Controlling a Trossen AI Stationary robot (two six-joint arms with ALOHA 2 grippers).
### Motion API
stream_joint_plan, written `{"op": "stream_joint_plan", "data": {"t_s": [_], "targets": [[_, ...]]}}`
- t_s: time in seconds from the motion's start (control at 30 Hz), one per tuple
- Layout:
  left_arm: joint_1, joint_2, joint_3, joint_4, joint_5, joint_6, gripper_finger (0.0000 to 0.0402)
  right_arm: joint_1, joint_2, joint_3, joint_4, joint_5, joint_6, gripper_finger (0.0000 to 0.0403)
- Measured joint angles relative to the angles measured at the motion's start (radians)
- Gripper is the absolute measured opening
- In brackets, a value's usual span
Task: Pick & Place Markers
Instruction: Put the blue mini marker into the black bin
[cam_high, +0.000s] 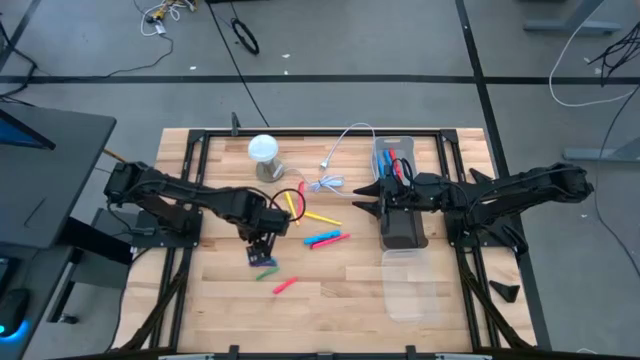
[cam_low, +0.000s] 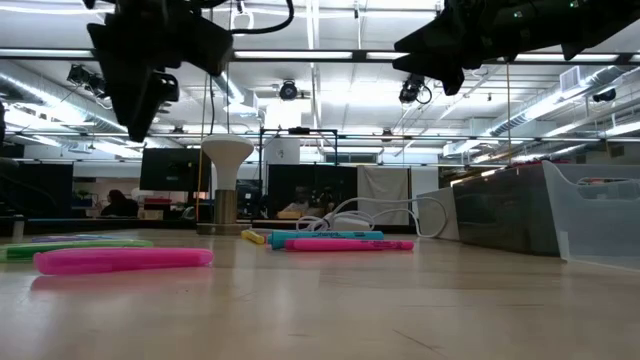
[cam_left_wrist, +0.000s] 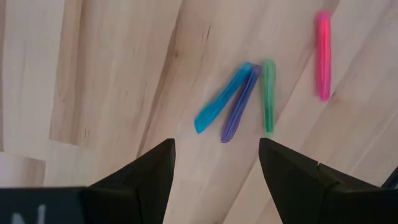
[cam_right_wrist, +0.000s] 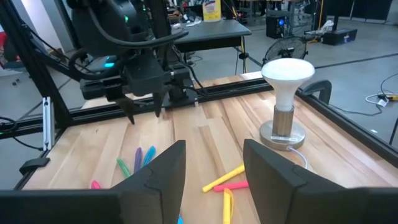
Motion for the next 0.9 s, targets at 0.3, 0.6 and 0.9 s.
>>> {"op": "stream_joint_plan", "data": {"t_s": [0.3, 0.6, 0.9], "targets": [[-0.015, 0.005, -0.003, 0.005, -0.04, 0.036, 0.0237, 0.0, 0.0, 0.0, -0.001, 0.0, 0.0, 0.0162], [-0.028, 0.064, -0.086, 0.047, -0.084, 0.132, 0.0215, 0.0, 0.0, 0.0, -0.02, 0.0, 0.0, 0.0162], [-0.028, 0.092, -0.176, 0.224, -0.133, 0.162, 0.0197, 0.0, 0.0, 0.0, -0.022, 0.0, 0.0, 0.0162]]}}
